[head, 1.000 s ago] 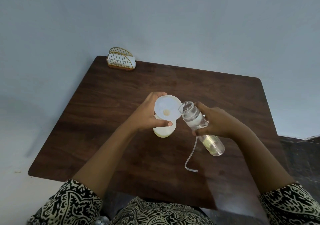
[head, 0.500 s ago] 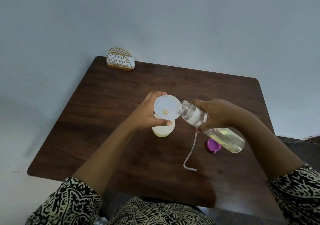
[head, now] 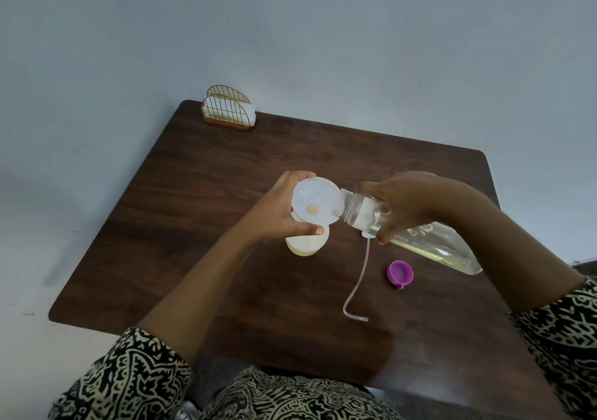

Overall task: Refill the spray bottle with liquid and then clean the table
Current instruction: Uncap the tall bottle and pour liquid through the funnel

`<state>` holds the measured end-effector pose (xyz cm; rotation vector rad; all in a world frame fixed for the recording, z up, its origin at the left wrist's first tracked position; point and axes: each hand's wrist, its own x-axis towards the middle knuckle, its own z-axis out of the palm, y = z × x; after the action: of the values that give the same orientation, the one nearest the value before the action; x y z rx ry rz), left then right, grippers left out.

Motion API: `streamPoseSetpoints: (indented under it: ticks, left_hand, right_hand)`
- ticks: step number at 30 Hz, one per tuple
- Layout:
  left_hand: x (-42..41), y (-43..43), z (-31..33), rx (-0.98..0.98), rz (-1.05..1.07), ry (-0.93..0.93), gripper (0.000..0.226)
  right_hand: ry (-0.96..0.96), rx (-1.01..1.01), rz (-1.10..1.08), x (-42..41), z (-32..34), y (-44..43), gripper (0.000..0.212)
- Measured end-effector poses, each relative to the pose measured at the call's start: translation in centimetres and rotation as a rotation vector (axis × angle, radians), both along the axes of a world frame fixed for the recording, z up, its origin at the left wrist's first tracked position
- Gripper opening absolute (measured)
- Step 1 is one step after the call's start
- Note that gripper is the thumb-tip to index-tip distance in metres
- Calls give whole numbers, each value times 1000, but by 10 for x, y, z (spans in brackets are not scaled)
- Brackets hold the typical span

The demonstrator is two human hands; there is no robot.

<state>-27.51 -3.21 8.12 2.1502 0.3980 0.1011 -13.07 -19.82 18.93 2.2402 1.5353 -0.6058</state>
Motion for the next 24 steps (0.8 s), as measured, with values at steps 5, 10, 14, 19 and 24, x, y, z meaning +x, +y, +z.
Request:
streamPoseSetpoints:
  ticks: [5,10,14,19,24]
  left_hand:
    - [0,0,0,-1,-1,-3,90]
    - [0,0,-1,1,2,-5,89]
    - [0,0,-1,0,0,-9,90]
    - [-1,1,-1,-9,-3,-18,90]
    - [-1,1,-1,-15,-2,-24,90]
  right_hand:
    - [4,-30,1,0,3,4,69]
    - [17,-53,-3,0,6,8,69]
    - [-2,-49,12,1,7,8,70]
    - [27,-45,8,3,2,5,73]
    - [69,2,-22,5,-7,-3,75]
